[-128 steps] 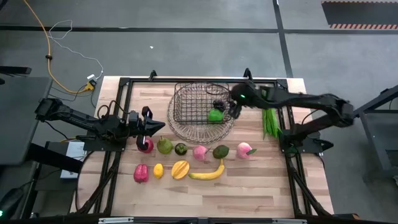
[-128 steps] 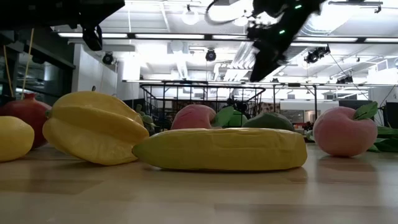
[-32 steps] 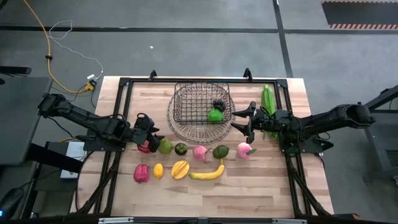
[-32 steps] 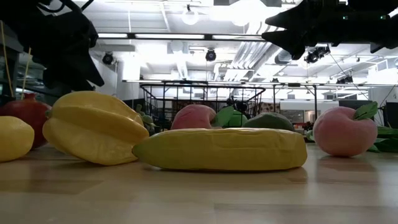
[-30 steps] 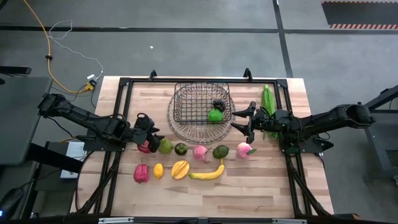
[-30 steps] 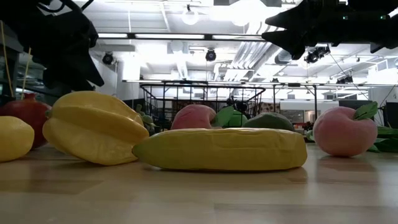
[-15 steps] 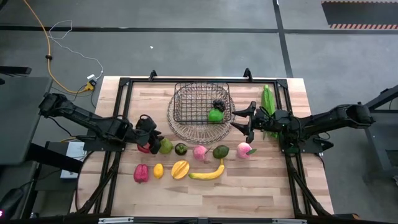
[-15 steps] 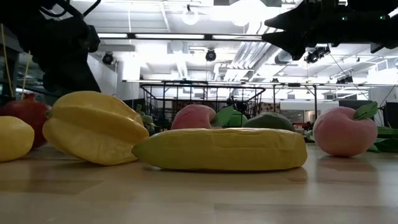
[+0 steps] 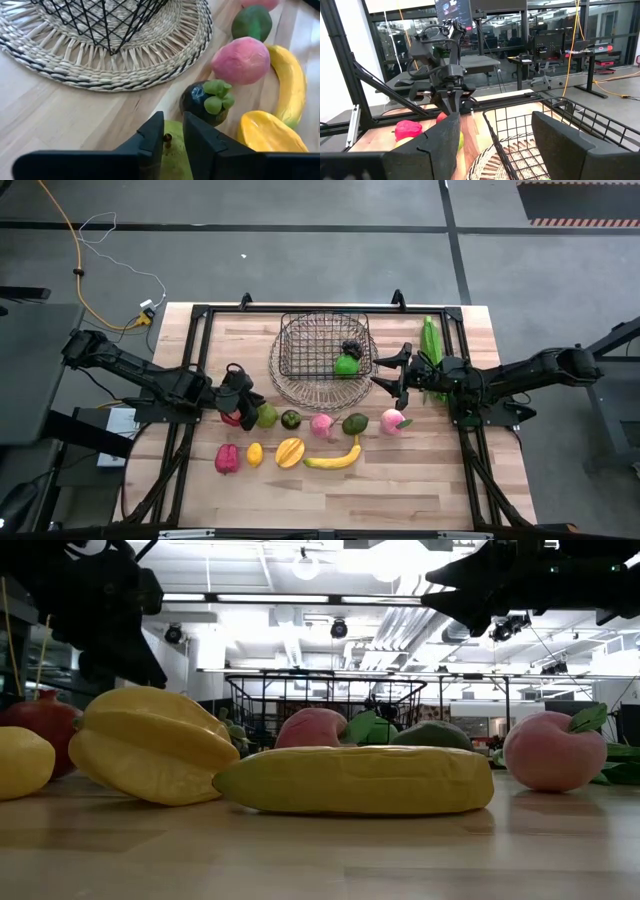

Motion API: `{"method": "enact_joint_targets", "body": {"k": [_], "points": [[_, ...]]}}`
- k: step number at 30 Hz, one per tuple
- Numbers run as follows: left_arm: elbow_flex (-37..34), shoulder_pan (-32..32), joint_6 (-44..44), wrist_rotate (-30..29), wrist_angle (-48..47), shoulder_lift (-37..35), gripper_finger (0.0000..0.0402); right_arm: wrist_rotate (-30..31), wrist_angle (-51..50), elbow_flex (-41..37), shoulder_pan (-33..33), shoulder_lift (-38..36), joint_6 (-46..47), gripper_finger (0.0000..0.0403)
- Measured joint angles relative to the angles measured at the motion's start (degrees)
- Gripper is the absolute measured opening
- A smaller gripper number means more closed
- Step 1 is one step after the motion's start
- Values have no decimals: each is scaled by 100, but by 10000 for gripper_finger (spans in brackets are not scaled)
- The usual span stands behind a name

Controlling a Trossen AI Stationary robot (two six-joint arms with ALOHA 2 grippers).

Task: Build produce basket
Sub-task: Put the pear into the black wire basket

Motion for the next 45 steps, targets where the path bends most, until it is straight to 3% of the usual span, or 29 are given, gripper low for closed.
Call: {"method": "enact_joint_targets", "body": {"k": [26,35,45], "points": [[0,0,277,12,-63,0,7,1,-4,1,0,0,0,236],[451,-8,1099,-831,57,-2,3,0,-12,0,-1,0,0,236],[546,-410,2288,-1660,1303,-2,2,1,-91,-1,-2,0,0,236]]}}
